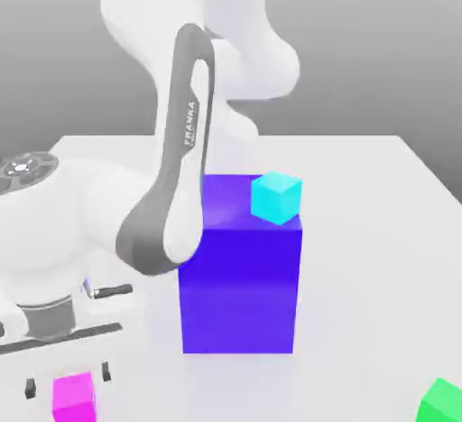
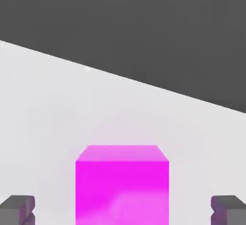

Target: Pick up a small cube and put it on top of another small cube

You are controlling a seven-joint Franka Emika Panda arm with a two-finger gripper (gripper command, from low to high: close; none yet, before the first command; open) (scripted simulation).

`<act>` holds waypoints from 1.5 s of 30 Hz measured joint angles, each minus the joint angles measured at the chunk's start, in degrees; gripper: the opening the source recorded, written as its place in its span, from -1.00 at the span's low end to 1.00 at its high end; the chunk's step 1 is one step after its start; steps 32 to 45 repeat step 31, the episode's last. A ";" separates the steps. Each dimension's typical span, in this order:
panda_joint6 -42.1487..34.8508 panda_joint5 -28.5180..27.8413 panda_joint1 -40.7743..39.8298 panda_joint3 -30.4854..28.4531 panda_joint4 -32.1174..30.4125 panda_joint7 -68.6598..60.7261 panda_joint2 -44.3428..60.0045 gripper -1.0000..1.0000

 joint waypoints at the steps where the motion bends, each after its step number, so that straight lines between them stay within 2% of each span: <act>1: -0.01 0.00 0.00 0.00 0.00 0.00 0.00 -1.00; 6: 0.21 0.30 -0.14 0.19 0.10 -0.25 0.43 -1.00; 10: -5.00 -4.56 3.11 -3.83 -1.72 3.17 -6.70 -1.00; 11: -6.03 -5.87 4.56 -3.24 -1.56 2.97 -7.66 -1.00; 23: -11.46 -17.19 22.03 10.82 1.47 -5.39 -11.50 -1.00; 27: -9.47 -20.60 27.60 15.64 4.43 -8.56 -7.10 -1.00; 28: -8.22 -21.59 28.95 16.66 5.71 -9.27 -4.68 1.00; 45: -8.22 -21.59 28.95 16.66 5.71 -9.27 -4.68 1.00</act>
